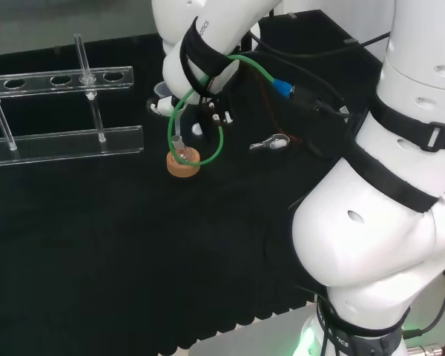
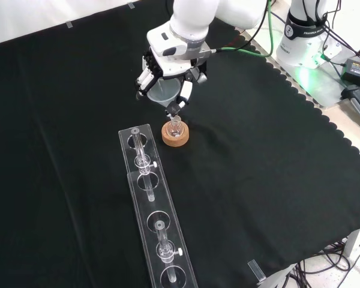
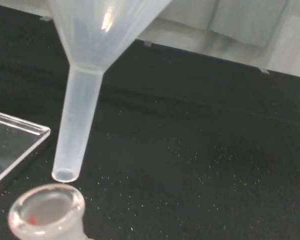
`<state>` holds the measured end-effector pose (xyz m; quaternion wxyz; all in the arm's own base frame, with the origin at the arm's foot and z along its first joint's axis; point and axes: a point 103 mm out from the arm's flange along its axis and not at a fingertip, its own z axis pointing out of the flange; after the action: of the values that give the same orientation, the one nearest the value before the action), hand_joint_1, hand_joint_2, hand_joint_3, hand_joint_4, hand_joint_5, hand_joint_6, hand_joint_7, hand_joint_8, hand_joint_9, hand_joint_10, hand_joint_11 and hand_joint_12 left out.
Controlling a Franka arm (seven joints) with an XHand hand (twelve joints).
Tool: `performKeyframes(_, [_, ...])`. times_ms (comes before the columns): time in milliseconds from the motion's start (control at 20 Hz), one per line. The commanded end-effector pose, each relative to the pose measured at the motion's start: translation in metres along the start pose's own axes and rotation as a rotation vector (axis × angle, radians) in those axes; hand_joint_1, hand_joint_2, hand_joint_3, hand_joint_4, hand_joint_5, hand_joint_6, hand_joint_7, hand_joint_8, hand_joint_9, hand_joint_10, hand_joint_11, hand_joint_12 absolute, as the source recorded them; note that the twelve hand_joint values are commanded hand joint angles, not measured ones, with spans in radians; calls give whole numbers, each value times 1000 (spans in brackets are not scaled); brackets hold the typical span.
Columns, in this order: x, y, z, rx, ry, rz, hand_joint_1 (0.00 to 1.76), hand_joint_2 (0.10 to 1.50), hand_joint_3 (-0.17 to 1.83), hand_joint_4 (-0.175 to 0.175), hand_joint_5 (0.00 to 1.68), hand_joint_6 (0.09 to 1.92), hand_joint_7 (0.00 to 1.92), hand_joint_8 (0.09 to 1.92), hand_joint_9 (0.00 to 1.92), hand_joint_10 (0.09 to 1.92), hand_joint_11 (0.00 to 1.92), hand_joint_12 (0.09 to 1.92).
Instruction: Place the funnel on the round-bottom flask.
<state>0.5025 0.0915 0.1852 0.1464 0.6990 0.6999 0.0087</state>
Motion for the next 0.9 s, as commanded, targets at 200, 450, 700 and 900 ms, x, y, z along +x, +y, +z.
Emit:
performKeyframes(200, [7, -16, -5, -38, 74, -28, 1232, 646, 594, -175, 1427, 345, 1703, 921, 1861, 879, 1721, 951])
performKeyframes(450, [8, -16, -3, -27, 79, -35, 1232, 645, 595, -175, 1427, 346, 1702, 922, 1861, 879, 1721, 952])
performKeyframes(700, [-3, -15, 15, -1, 107, -20, 1232, 645, 596, -175, 1427, 346, 1702, 922, 1861, 880, 1722, 953])
performKeyframes(900, [-7, -16, 27, 12, 116, -18, 1232, 644, 597, -175, 1427, 346, 1702, 923, 1860, 881, 1721, 953])
